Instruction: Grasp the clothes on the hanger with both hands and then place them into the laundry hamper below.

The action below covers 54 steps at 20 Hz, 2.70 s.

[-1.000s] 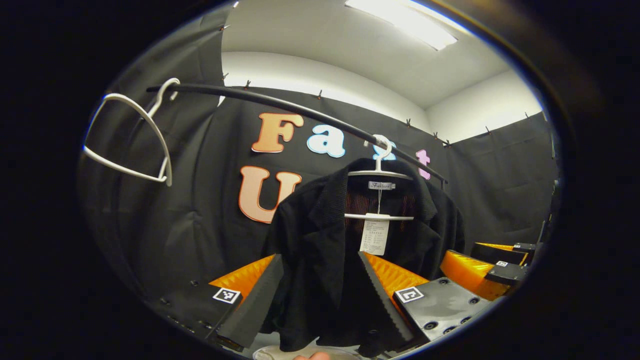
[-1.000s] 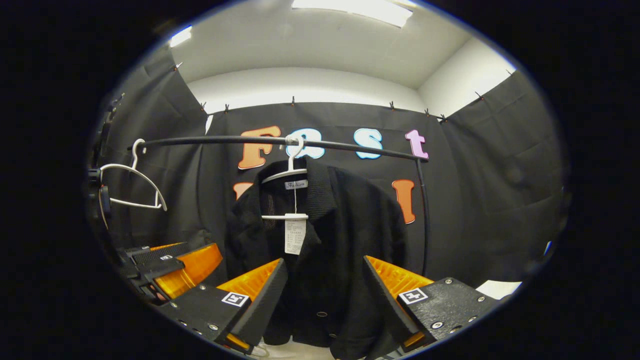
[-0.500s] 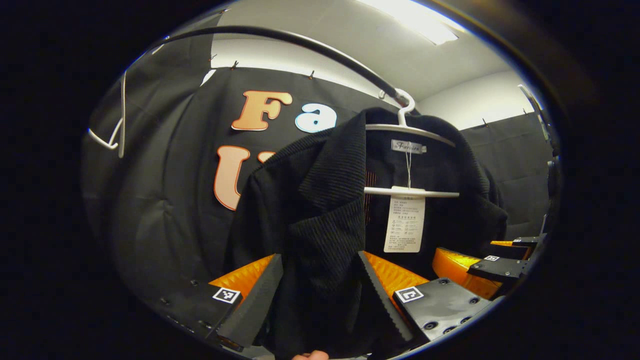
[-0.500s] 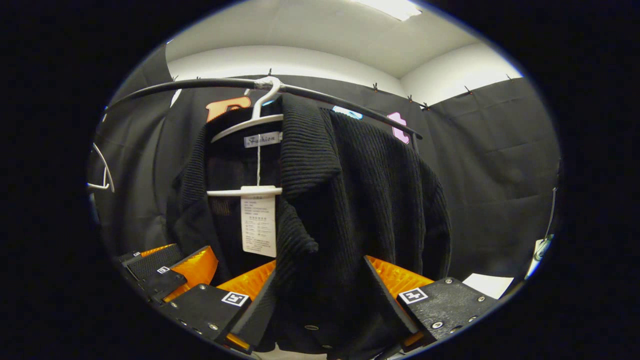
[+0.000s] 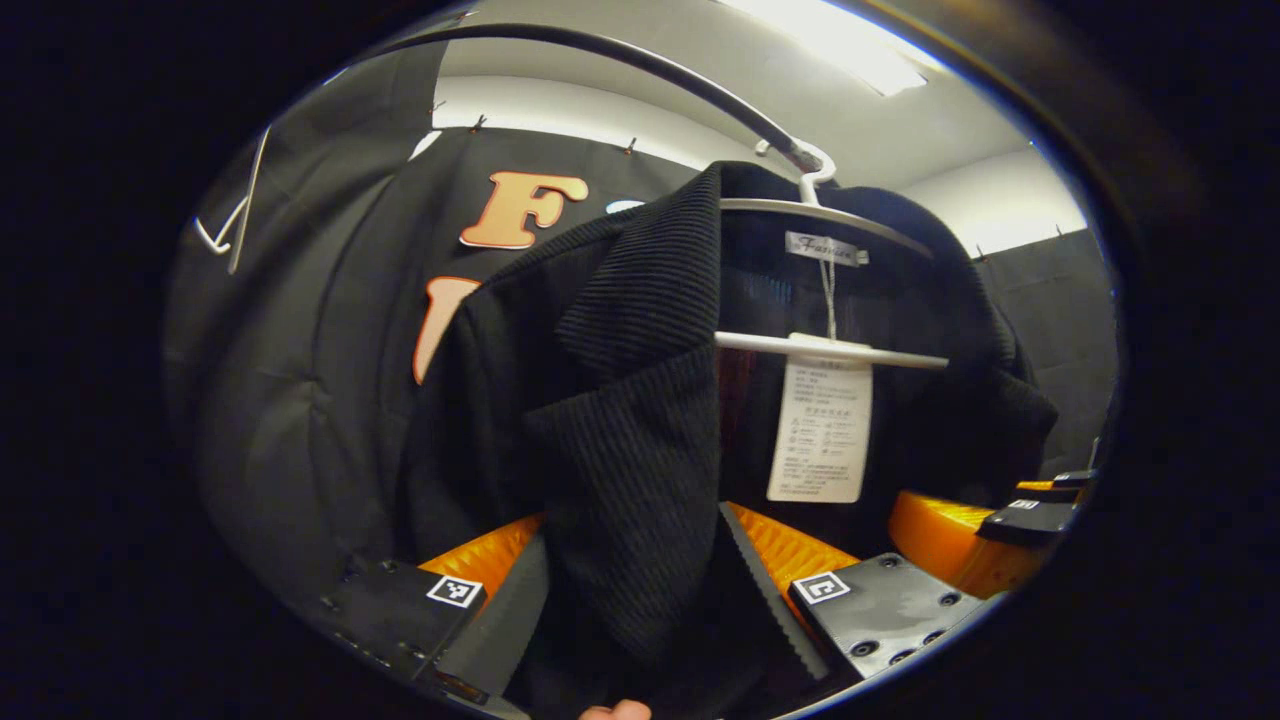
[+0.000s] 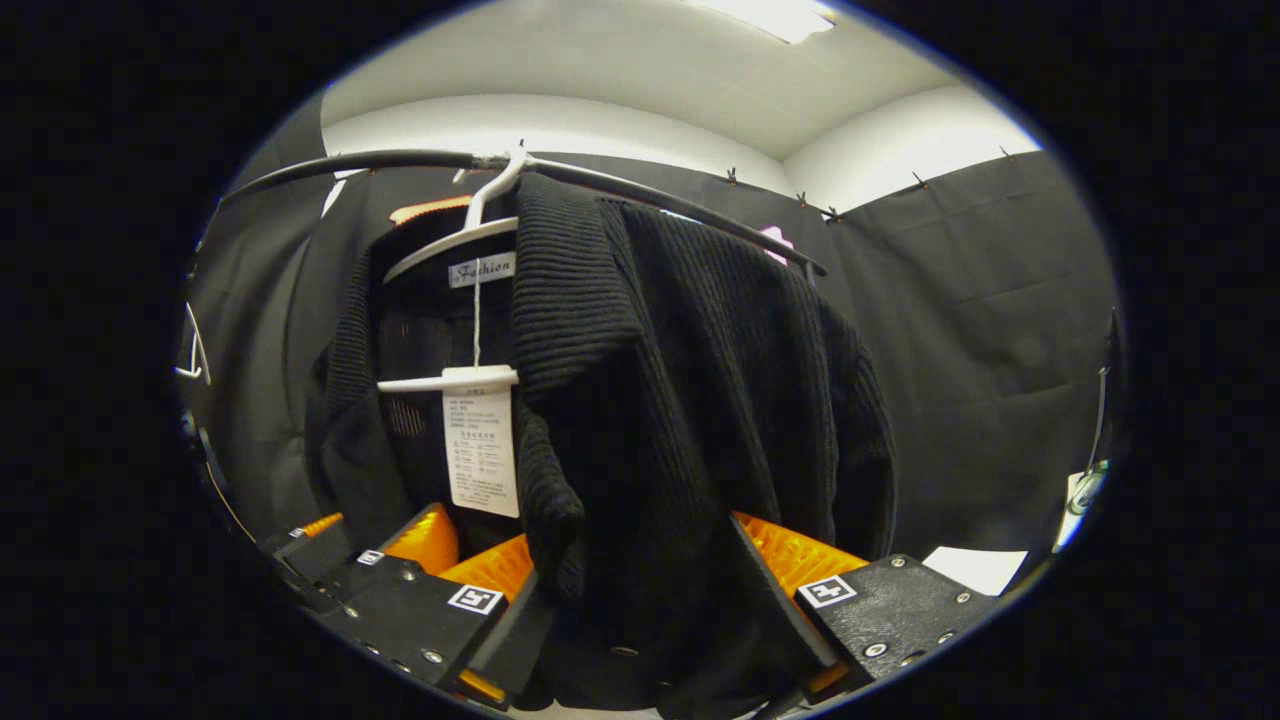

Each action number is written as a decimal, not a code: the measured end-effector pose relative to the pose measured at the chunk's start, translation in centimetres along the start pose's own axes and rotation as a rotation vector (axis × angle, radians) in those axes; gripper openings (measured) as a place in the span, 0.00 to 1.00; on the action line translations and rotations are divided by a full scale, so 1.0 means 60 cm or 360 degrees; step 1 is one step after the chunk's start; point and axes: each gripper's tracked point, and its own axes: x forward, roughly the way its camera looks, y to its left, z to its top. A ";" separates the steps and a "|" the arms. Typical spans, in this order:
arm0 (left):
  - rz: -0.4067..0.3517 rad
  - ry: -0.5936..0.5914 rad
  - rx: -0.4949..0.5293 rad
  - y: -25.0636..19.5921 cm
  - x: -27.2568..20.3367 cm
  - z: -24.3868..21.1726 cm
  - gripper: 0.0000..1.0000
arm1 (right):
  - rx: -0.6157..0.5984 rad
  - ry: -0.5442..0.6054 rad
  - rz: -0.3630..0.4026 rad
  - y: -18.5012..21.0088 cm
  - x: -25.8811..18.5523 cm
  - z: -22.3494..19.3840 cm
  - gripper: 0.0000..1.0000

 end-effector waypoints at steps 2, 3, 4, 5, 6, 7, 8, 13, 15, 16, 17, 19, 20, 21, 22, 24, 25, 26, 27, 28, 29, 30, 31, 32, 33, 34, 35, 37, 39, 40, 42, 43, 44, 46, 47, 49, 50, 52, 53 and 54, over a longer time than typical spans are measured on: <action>0.0080 -0.0001 0.0066 0.042 0.001 0.000 0.97 | -0.0007 -0.0007 -0.0029 -0.017 0.001 0.006 0.87; 0.0072 -0.0004 0.0072 0.057 0.002 0.000 0.98 | -0.0011 -0.0024 -0.0047 -0.031 -0.002 0.013 0.89; 0.0060 -0.0014 0.0068 0.072 -0.002 0.004 1.00 | -0.0028 -0.0041 -0.0063 -0.049 -0.006 0.018 0.74; 0.0071 -0.0034 0.0078 0.089 -0.012 0.011 0.91 | -0.0058 -0.0054 -0.0075 -0.064 -0.009 0.021 0.68; 0.0078 -0.0050 0.0107 0.103 -0.019 0.020 0.82 | -0.0091 -0.0065 -0.0080 -0.075 -0.015 0.024 0.61; 0.0070 -0.0064 0.0146 0.111 -0.026 0.029 0.73 | -0.0125 -0.0079 -0.0084 -0.084 -0.019 0.029 0.58; 0.0071 -0.0093 0.0187 0.117 -0.032 0.042 0.64 | -0.0156 -0.0093 -0.0086 -0.089 -0.023 0.035 0.50; -0.0020 -0.0038 0.0178 0.105 -0.048 0.054 0.13 | -0.0300 -0.0128 -0.0048 -0.091 -0.052 0.053 0.27; 0.0001 -0.0030 0.0163 0.113 -0.059 0.060 0.16 | -0.0360 -0.0149 -0.0042 -0.094 -0.066 0.065 0.11; 0.0033 -0.0042 0.0164 0.123 -0.067 0.068 0.13 | -0.0376 -0.0164 -0.0052 -0.103 -0.079 0.076 0.05; 0.0081 -0.0068 0.0176 0.137 -0.073 0.080 0.16 | -0.0375 -0.0183 -0.0058 -0.111 -0.089 0.087 0.04; 0.0204 -0.0183 0.0236 0.168 -0.081 0.119 0.16 | -0.0331 -0.0234 -0.0069 -0.137 -0.105 0.120 0.03; 0.0238 -0.0241 0.0262 0.173 -0.080 0.137 0.16 | -0.0292 -0.0249 -0.0082 -0.152 -0.108 0.137 0.03; 0.0245 -0.0257 0.0273 0.177 -0.075 0.146 0.12 | -0.0244 -0.0263 -0.0086 -0.167 -0.111 0.153 0.03; 0.0247 -0.0238 0.0271 0.184 -0.066 0.147 0.16 | -0.0200 -0.0279 -0.0093 -0.180 -0.115 0.169 0.02; 0.0245 -0.0193 0.0227 0.195 -0.050 0.153 0.18 | -0.0148 -0.0316 -0.0091 -0.190 -0.120 0.198 0.03; 0.0257 -0.0190 0.0216 0.202 -0.044 0.159 0.14 | -0.0149 -0.0334 -0.0081 -0.191 -0.120 0.212 0.02; 0.0275 -0.0203 0.0234 0.205 -0.047 0.169 0.12 | -0.0170 -0.0358 -0.0079 -0.195 -0.119 0.226 0.03; 0.0295 -0.0242 0.0270 0.212 -0.047 0.185 0.12 | -0.0209 -0.0390 -0.0089 -0.203 -0.118 0.245 0.03; 0.0308 -0.0296 0.0314 0.221 -0.043 0.206 0.12 | -0.0253 -0.0416 -0.0102 -0.209 -0.116 0.262 0.03; 0.0320 -0.0340 0.0358 0.226 -0.038 0.224 0.12 | -0.0288 -0.0440 -0.0114 -0.215 -0.114 0.278 0.03; 0.0331 -0.0373 0.0394 0.231 -0.028 0.239 0.12 | -0.0319 -0.0471 -0.0119 -0.216 -0.112 0.292 0.00; 0.0339 -0.0385 0.0424 0.234 -0.016 0.250 0.12 | -0.0346 -0.0485 -0.0120 -0.217 -0.107 0.301 0.00; 0.0348 -0.0389 0.0441 0.234 -0.005 0.258 0.12 | -0.0360 -0.0475 -0.0124 -0.220 -0.098 0.305 0.03; 0.0351 -0.0384 0.0437 0.236 0.002 0.264 0.12 | -0.0363 -0.0470 -0.0125 -0.220 -0.084 0.308 0.03; 0.0347 -0.0385 0.0421 0.238 0.011 0.270 0.12 | -0.0359 -0.0469 -0.0125 -0.221 -0.073 0.313 0.03; 0.0343 -0.0387 0.0409 0.239 0.020 0.276 0.12 | -0.0357 -0.0469 -0.0125 -0.223 -0.061 0.318 0.03; 0.0348 -0.0408 0.0420 0.245 0.041 0.286 0.12 | -0.0342 -0.0482 -0.0123 -0.230 -0.039 0.330 0.03; 0.0345 -0.0437 0.0435 0.245 0.067 0.295 0.12 | -0.0301 -0.0474 -0.0116 -0.235 -0.014 0.331 0.02; 0.0336 -0.0434 0.0433 0.242 0.082 0.295 0.12 | -0.0279 -0.0467 -0.0111 -0.238 -0.004 0.331 0.02; 0.0311 -0.0404 0.0409 0.234 0.112 0.283 0.12 | -0.0256 -0.0448 -0.0125 -0.247 0.019 0.325 0.03; 0.0296 -0.0375 0.0394 0.233 0.125 0.270 0.12 | -0.0255 -0.0432 -0.0129 -0.248 0.029 0.318 0.03; 0.0293 -0.0348 0.0394 0.236 0.138 0.256 0.12 | -0.0263 -0.0411 -0.0130 -0.246 0.038 0.308 0.02; 0.0302 -0.0302 0.0421 0.247 0.150 0.230 0.12 | -0.0269 -0.0371 -0.0134 -0.242 0.054 0.285 0.03; 0.0301 -0.0270 0.0420 0.246 0.153 0.211 0.12 | -0.0251 -0.0353 -0.0123 -0.239 0.058 0.273 0.03; 0.0294 -0.0203 0.0419 0.251 0.154 0.176 0.12 | -0.0231 -0.0307 -0.0096 -0.229 0.066 0.241 0.03; 0.0298 -0.0171 0.0416 0.253 0.150 0.160 0.12 | -0.0241 -0.0287 -0.0098 -0.229 0.067 0.224 0.03; 0.0315 -0.0142 0.0382 0.256 0.132 0.137 0.12 | -0.0249 -0.0271 -0.0117 -0.230 0.062 0.197 0.03; 0.0335 -0.0120 0.0363 0.261 0.122 0.125 0.12 | -0.0227 -0.0265 -0.0128 -0.228 0.055 0.182 0.03; 0.0356 -0.0091 0.0358 0.267 0.113 0.111 0.12 | -0.0214 -0.0254 -0.0136 -0.226 0.049 0.168 0.03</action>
